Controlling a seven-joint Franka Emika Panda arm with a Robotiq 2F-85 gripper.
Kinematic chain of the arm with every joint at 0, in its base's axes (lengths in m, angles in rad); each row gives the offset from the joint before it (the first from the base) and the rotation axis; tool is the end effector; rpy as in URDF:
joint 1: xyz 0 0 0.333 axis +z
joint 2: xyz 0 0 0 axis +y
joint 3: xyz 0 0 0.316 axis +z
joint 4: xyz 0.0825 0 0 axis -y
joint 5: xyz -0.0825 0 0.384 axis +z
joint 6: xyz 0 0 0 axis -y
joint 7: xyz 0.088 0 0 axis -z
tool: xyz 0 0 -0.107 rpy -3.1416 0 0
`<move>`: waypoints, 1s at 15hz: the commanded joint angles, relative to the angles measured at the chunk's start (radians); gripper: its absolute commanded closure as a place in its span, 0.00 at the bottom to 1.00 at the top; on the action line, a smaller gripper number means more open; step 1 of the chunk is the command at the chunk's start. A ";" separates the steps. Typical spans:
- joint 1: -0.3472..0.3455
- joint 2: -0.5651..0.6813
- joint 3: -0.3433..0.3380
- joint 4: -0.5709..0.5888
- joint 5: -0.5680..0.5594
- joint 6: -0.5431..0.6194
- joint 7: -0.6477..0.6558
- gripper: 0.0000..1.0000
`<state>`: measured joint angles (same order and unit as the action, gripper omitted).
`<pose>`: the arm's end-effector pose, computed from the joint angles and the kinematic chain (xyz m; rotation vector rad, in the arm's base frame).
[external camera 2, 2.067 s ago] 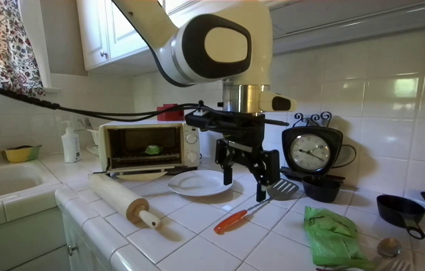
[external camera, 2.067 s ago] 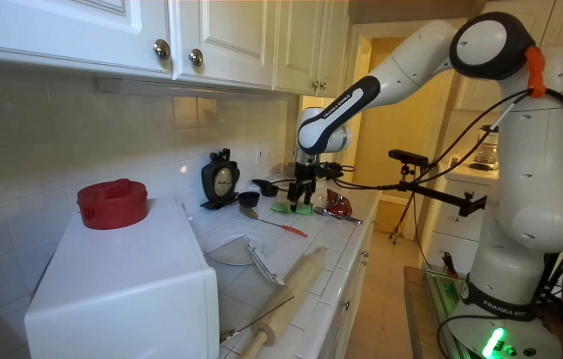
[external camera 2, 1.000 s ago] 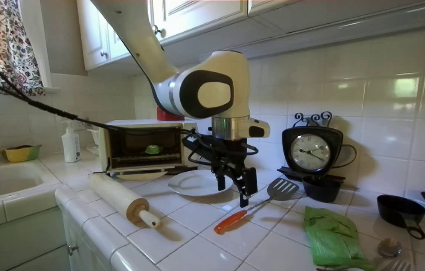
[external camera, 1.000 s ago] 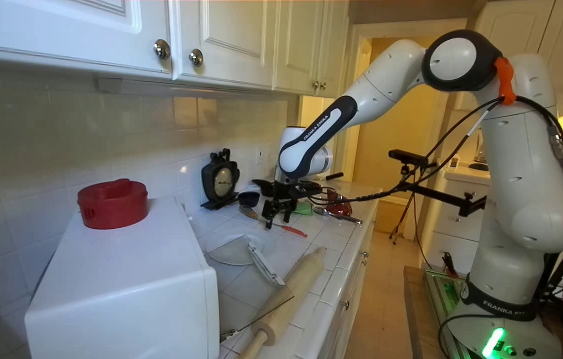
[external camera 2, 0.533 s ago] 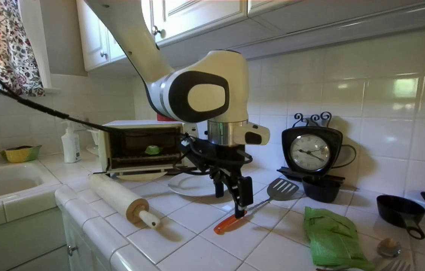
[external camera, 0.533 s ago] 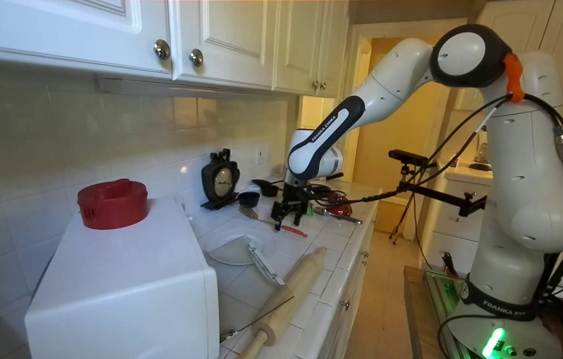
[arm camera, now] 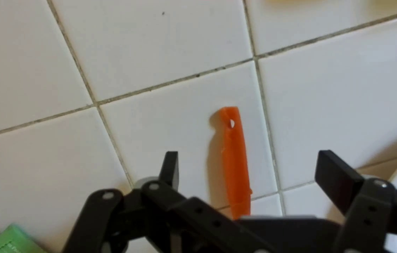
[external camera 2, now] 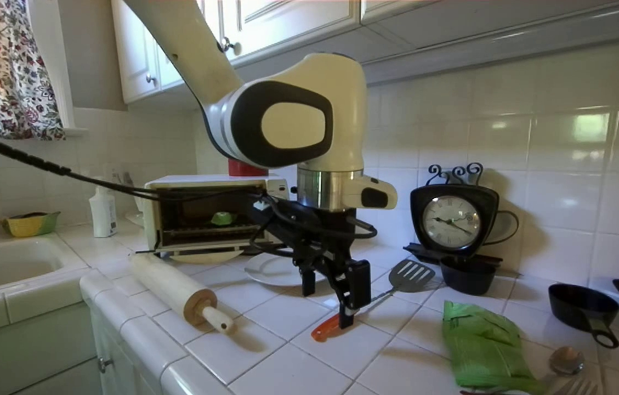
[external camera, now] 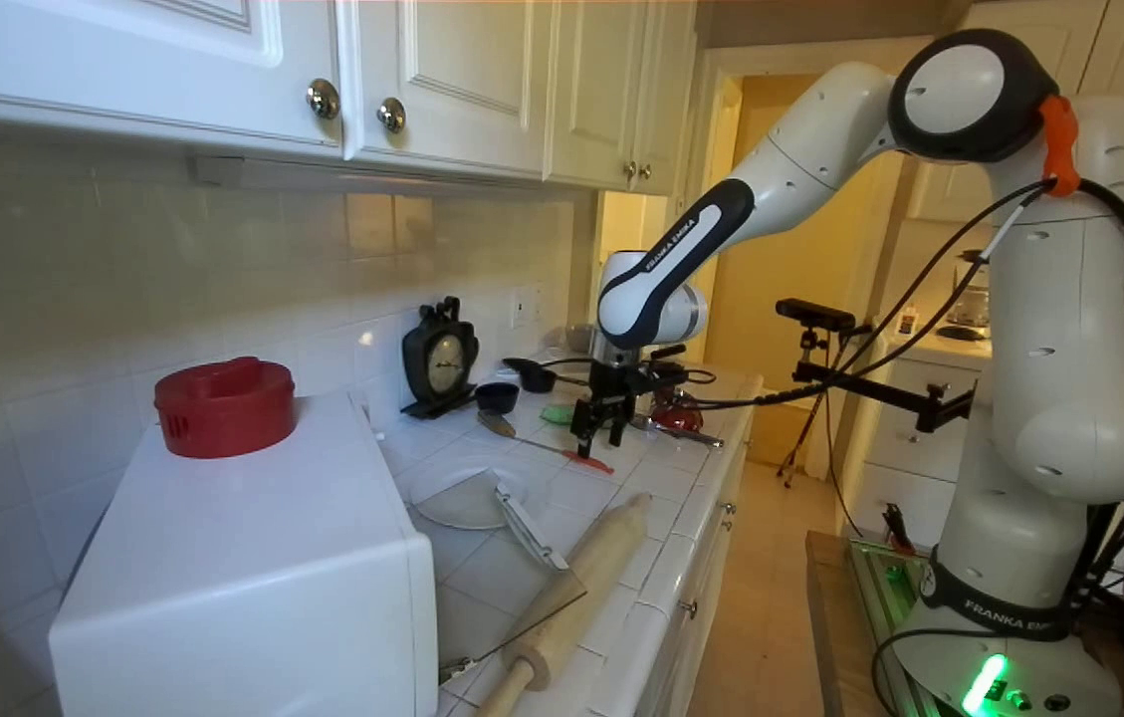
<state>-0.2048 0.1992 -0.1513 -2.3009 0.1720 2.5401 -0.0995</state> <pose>0.4973 -0.1876 0.2659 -3.0223 0.6013 -0.0907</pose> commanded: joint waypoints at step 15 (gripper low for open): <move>0.006 0.115 -0.019 0.115 -0.140 -0.001 0.002 0.00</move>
<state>-0.2057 0.2900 -0.1704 -2.2273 0.0585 2.5374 -0.1247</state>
